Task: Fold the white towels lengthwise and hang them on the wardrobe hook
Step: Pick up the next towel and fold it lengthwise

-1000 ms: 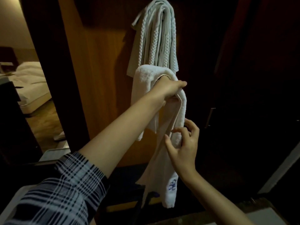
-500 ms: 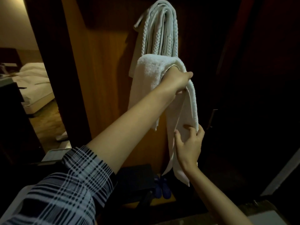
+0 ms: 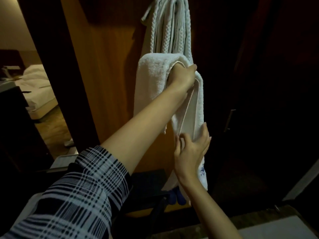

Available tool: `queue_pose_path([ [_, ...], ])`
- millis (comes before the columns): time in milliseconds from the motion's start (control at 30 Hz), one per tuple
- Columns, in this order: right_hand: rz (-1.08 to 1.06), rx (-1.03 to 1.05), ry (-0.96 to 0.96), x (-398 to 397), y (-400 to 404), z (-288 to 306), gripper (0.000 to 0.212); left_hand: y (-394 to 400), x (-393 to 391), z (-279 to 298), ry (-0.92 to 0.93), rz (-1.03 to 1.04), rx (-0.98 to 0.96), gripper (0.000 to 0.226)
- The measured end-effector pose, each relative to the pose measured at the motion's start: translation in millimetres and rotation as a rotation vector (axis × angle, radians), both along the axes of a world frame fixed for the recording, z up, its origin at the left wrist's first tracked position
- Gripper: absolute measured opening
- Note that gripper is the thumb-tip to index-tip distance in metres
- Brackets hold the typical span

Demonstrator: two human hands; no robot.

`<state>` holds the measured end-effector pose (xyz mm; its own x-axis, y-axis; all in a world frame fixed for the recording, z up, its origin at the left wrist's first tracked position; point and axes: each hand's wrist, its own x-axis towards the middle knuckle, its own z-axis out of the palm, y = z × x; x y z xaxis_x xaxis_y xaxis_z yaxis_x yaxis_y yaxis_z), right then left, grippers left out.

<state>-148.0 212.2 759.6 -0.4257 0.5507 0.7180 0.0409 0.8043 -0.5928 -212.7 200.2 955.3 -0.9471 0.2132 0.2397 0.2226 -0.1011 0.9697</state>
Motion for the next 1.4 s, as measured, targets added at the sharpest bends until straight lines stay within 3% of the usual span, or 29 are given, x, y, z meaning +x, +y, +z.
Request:
queue_pose_path([
  [100,0.031,0.137,0.044,8,2,-7,0.011,-9,-9,-5,-0.036,-0.003,0.016,0.027],
  [233,0.130,-0.043,0.042,5,12,-6,0.003,-20,-13,-13,-0.061,0.002,0.080,0.014],
  [433,-0.002,-0.075,0.048,0,16,-16,0.003,-31,-11,-8,-0.034,-0.014,0.114,0.017],
  [567,-0.031,-0.087,0.067,-3,18,-14,0.002,-37,-13,-2,-0.063,0.023,0.086,0.030],
  [733,-0.062,-0.019,-0.042,-6,39,-12,0.012,-43,-19,-3,-0.054,0.105,0.031,0.049],
  [900,0.037,0.137,0.002,0,40,-16,0.030,-44,-19,-7,-0.030,0.176,-0.006,0.018],
  [967,0.083,0.060,0.018,1,40,-20,0.029,-45,-18,-8,-0.039,0.187,-0.011,0.018],
  [1033,0.160,-0.133,-0.048,-1,41,-19,0.041,-45,-16,-11,-0.047,0.189,-0.015,0.015],
  [1100,0.199,-0.169,-0.177,-4,45,-14,0.051,-43,-13,-16,-0.034,0.216,-0.023,0.014],
  [1200,0.077,-0.020,-0.422,-10,56,5,0.012,-41,-12,-21,-0.034,0.261,0.024,0.012],
  [1300,-0.064,0.231,-0.591,-14,70,26,0.016,-44,-17,-18,-0.042,0.292,0.099,0.012],
  [1400,-0.104,0.256,-0.622,-15,79,42,0.018,-48,-25,-16,-0.038,0.271,0.129,0.018],
])
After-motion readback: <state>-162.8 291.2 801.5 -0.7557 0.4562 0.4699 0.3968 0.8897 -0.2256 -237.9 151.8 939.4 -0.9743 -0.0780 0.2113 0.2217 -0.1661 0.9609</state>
